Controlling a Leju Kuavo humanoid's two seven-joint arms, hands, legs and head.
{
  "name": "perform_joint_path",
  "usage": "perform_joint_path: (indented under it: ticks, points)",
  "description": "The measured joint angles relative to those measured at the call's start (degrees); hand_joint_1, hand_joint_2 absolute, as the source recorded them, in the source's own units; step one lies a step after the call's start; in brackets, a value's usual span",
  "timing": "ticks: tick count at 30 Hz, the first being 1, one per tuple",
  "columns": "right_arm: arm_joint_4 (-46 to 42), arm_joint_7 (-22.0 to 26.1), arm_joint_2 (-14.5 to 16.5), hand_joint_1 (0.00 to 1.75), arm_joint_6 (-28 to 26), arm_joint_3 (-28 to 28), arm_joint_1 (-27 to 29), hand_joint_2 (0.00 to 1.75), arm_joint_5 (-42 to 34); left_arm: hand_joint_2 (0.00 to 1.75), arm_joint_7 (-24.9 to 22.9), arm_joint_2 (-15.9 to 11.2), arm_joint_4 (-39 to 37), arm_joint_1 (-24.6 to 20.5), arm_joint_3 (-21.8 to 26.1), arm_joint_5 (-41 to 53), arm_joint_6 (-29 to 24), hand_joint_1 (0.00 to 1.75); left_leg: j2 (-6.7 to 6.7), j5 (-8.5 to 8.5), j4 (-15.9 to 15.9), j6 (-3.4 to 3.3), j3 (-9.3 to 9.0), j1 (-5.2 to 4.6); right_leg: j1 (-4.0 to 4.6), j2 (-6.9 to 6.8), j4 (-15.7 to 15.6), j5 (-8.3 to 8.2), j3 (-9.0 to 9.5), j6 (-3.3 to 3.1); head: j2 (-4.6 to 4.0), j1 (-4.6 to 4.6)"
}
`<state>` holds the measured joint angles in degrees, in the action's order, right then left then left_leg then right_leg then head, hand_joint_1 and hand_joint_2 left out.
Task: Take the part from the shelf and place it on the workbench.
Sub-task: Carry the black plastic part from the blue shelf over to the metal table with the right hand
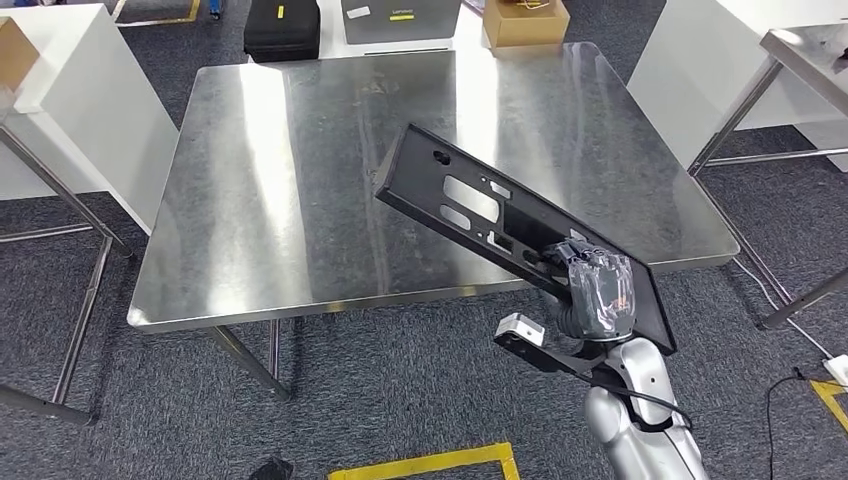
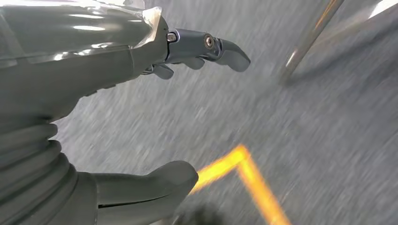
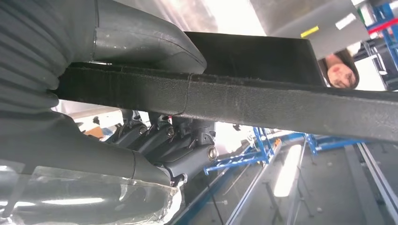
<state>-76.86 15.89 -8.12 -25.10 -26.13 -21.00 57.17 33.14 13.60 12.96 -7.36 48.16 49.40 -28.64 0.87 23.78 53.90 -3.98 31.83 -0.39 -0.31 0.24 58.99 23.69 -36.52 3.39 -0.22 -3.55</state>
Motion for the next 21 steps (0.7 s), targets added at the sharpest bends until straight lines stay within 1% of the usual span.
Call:
perform_joint_path:
  ticks: [1,2,3,5,8,10,12,15,16,21]
  points:
    - [0.8,0.6,0.0,1.5,0.0,0.0,-1.0,1.75,-0.6,1.75,1.0,0.2,0.0,-0.1,0.2,-0.3,-0.9,0.0,0.02,0.41,0.2,0.18,-0.16,-0.16,-0.04,-0.1,-3.3,-1.57,1.42,-0.17,-0.01,0.0]
    - [1.8,1.2,0.2,1.5,0.0,0.0,-2.1,1.75,-1.2,1.75,1.7,0.2,0.0,-0.2,0.3,-0.5,-1.1,0.0,0.03,0.76,0.4,0.12,-0.2,-0.34,-0.18,-0.19,-5.1,-2.39,2.2,-0.4,-0.01,0.04]
    - [3.0,1.7,0.4,1.5,0.1,0.0,-3.3,1.75,-1.6,1.75,2.0,0.3,0.0,-0.3,0.4,-0.7,-0.8,0.0,0.02,0.99,0.6,0.0,-0.2,-0.46,-0.27,-0.2,-5.6,-2.65,2.5,-0.61,-0.01,0.1]
    - [6.0,2.5,1.5,1.5,0.5,-0.5,-6.5,1.75,-1.9,1.75,1.7,0.4,-0.1,-0.4,0.4,-0.4,-0.2,0.0,-0.07,1.13,0.7,-0.39,-0.21,-0.34,-0.36,-0.06,-5.6,-2.7,2.38,-0.69,0.0,0.16]
    - [10.5,2.7,4.0,1.5,1.7,-2.3,-11.6,1.75,-1.8,1.75,1.0,0.6,-0.1,-0.6,0.4,0.3,-0.2,0.0,-0.34,1.12,0.4,-0.34,-0.29,-0.18,-0.16,0.22,-5.6,-2.65,2.23,-0.78,0.0,0.14]
    - [12.6,2.3,5.9,1.5,2.4,-3.9,-13.8,1.75,-1.5,1.75,0.5,0.6,-0.1,-0.8,0.3,0.6,-0.3,0.0,-0.39,1.12,0.3,-0.29,-0.36,-0.13,-0.07,0.24,-5.6,-2.56,2.2,-0.9,0.0,0.14]
    - [14.2,2.0,7.6,1.5,2.7,-5.5,-15.3,1.75,-1.3,1.75,0.3,0.7,-0.1,-0.8,0.2,0.8,-0.4,0.0,-0.37,1.12,0.2,-0.1,-0.36,-0.05,0.04,0.23,-5.6,-2.5,2.16,-1.0,0.0,0.14]
    - [15.8,1.7,9.1,1.5,2.7,-7.0,-16.6,1.75,-1.3,1.75,0.1,0.8,-0.1,-0.8,0.2,0.8,-0.4,0.0,-0.34,1.18,0.1,0.59,-0.34,0.05,0.15,0.21,-5.5,-2.4,2.14,-1.17,0.0,0.13]
    - [16.2,1.6,9.3,1.5,2.7,-7.3,-16.9,1.75,-1.3,1.75,0.1,0.8,-0.1,-0.8,0.2,0.8,-0.4,0.0,-0.33,1.19,0.1,0.71,-0.33,0.07,0.17,0.21,-5.5,-2.38,2.14,-1.19,0.0,0.13]
    - [17.7,1.4,9.9,1.5,2.7,-8.3,-17.7,1.75,-1.3,1.75,0.1,0.9,-0.1,-0.8,0.2,0.8,-0.4,0.0,-0.32,1.17,0.1,0.76,-0.18,-0.11,0.3,0.21,-5.5,-2.39,2.18,-1.18,0.0,0.15]
